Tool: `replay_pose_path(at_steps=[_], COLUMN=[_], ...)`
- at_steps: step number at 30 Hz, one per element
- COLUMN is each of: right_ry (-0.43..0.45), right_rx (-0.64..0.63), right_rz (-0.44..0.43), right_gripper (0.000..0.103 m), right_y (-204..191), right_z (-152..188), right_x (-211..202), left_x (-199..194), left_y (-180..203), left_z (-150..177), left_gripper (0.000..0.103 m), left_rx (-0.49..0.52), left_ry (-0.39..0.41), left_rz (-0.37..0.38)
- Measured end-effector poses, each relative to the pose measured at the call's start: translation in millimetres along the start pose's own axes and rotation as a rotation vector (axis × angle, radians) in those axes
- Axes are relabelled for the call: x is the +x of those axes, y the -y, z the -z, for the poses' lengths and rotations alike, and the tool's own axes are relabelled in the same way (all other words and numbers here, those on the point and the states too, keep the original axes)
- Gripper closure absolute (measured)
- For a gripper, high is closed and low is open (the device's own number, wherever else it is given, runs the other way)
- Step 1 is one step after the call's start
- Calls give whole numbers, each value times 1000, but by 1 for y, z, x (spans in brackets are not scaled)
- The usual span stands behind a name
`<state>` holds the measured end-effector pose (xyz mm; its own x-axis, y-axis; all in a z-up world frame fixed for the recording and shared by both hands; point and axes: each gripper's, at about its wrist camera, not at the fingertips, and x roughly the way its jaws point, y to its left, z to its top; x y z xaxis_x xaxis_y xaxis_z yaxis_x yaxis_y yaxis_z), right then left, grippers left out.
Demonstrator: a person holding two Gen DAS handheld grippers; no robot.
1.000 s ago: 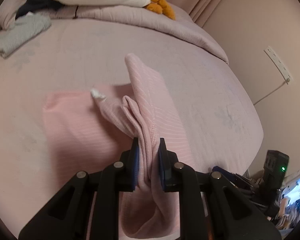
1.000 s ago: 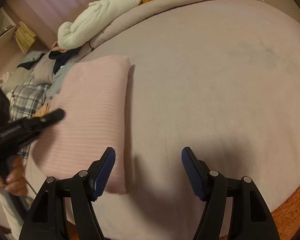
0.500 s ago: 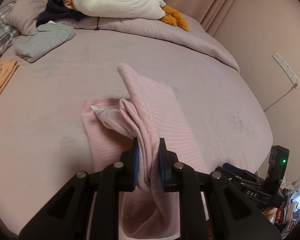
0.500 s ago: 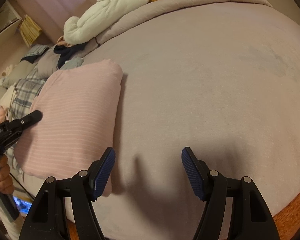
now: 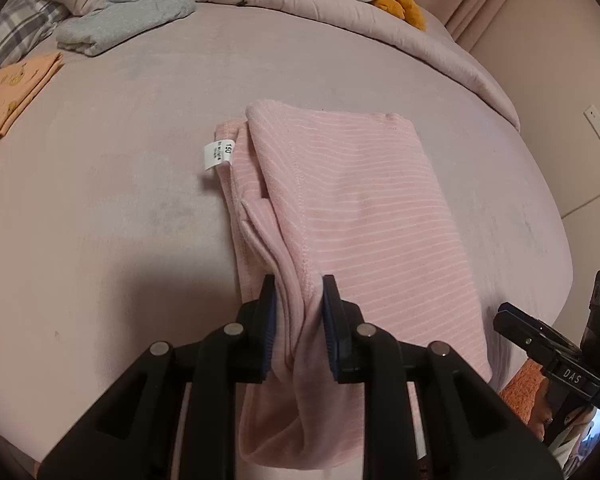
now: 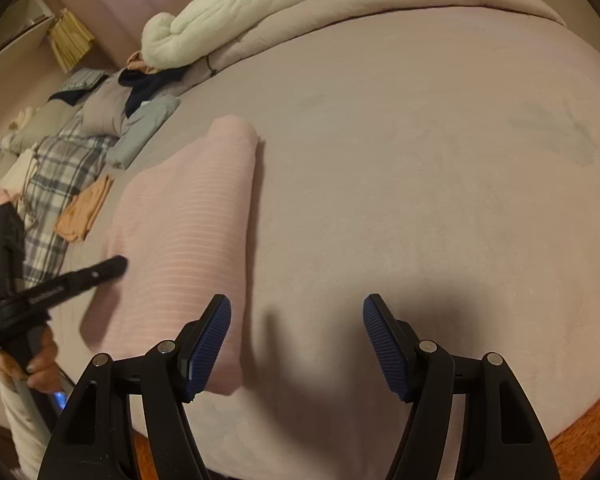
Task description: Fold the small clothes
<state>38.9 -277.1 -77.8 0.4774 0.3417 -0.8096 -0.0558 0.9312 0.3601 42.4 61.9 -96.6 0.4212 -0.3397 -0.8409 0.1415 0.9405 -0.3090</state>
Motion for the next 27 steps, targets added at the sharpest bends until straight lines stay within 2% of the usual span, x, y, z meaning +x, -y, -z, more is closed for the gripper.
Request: replay_pose_path(at_steps=[6,11,15,21,24,27], right_ry=[-10,-16,-24,-64,-85,-88], right_rx=[-41,-61,-87,-117,-114,-111], right_rz=[-6,-22,-39,-39,-36,-40], right_gripper=[34,34,34,34,34,34], right_y=[-11,-19,-28,-31,-29,-25], right_z=[-2,-4,-3,1,3,3], right_x=[4,6,8,16,18,14], left_x=[-21,-26,-17,-2,-5,-15], left_y=[-4,-12,-11,-14,-15,-20], left_z=[10,31,48,64,64,58], left_gripper=[81,74,72,64,56,48], left_rx=[24,-8,-18,-56,-59,-82], left_ry=[24,-9,-44,-53,-48,-37], left_rz=[14,74,45,-2,-9,41])
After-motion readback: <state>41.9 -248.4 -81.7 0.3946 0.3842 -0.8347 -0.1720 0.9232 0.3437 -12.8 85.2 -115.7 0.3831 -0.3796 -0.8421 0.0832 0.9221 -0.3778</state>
